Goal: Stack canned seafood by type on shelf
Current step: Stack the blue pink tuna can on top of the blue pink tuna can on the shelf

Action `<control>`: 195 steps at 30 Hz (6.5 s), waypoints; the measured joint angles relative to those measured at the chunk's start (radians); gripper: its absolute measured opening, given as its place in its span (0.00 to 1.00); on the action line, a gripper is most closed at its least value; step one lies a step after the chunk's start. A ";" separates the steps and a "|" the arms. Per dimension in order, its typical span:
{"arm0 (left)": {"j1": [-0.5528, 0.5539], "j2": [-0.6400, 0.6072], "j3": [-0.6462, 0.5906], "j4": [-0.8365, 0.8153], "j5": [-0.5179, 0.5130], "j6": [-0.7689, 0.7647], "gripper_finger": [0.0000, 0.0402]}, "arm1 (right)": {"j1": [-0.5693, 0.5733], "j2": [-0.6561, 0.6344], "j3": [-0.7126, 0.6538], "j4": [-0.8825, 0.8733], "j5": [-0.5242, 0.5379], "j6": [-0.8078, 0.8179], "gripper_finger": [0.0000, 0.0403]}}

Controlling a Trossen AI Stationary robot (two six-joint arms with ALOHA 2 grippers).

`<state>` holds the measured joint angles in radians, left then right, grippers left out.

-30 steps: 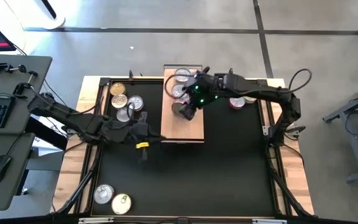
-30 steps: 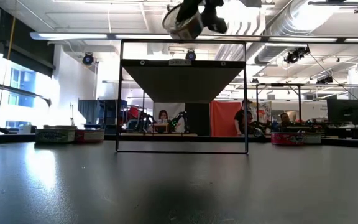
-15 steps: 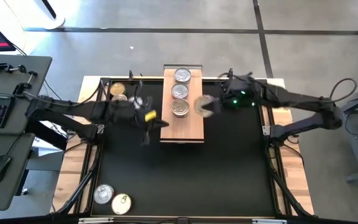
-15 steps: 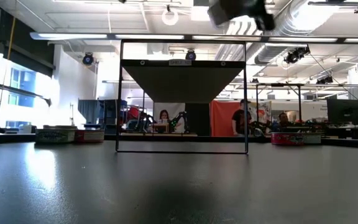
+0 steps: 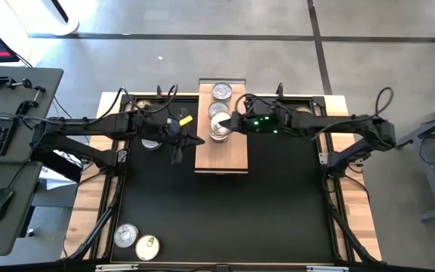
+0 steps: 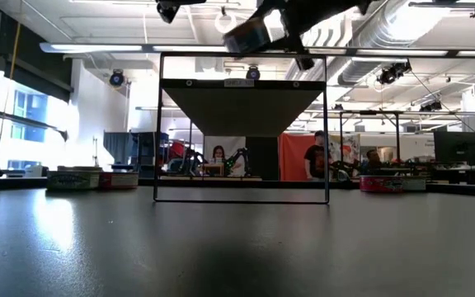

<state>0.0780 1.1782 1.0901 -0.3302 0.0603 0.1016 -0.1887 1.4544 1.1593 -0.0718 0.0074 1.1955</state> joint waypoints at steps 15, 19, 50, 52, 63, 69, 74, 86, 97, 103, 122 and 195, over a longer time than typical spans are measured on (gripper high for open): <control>0.013 0.136 0.000 0.072 -0.131 0.076 0.00 | -0.024 0.079 0.039 -0.061 0.018 0.057 0.46; 0.019 0.168 0.000 0.110 -0.132 0.079 0.00 | -0.023 0.079 0.039 -0.048 0.018 0.057 0.46; 0.125 0.164 0.000 0.063 -0.112 0.163 0.00 | -0.014 0.136 0.039 0.034 -0.015 0.109 0.47; 0.128 0.164 0.000 0.065 -0.113 0.163 0.00 | -0.014 0.136 0.039 0.032 -0.015 0.106 0.50; 0.137 0.165 0.000 0.053 -0.110 0.162 0.00 | -0.020 0.132 0.039 -0.022 -0.046 0.095 0.71; 0.139 0.165 0.000 0.059 -0.121 0.162 0.00 | -0.043 0.100 0.038 -0.045 -0.088 0.063 0.72; 0.139 0.165 0.000 0.057 -0.120 0.162 0.00 | -0.054 0.075 0.038 -0.099 -0.086 0.056 0.72; 0.139 0.145 0.000 0.031 -0.092 0.137 0.00 | -0.054 0.069 0.038 -0.155 -0.079 0.088 0.72; 0.145 0.103 0.000 0.032 -0.092 0.135 0.00 | -0.050 0.067 0.039 -0.170 -0.140 0.107 0.72; 0.145 0.106 0.000 0.033 -0.093 0.135 0.00 | -0.055 0.065 0.039 -0.182 -0.203 0.106 0.72; 0.145 0.102 0.000 -0.007 -0.094 0.135 0.00 | -0.060 0.051 0.210 -0.482 -0.168 -0.031 0.72; -0.089 -0.440 -0.243 -0.100 -0.434 -0.169 0.00 | 0.161 0.261 0.326 -0.583 0.298 -0.339 0.00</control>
<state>-0.0110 0.7382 0.8474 -0.4298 -0.3733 -0.0674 -0.0278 1.7158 1.4853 -0.6548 0.3059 0.8562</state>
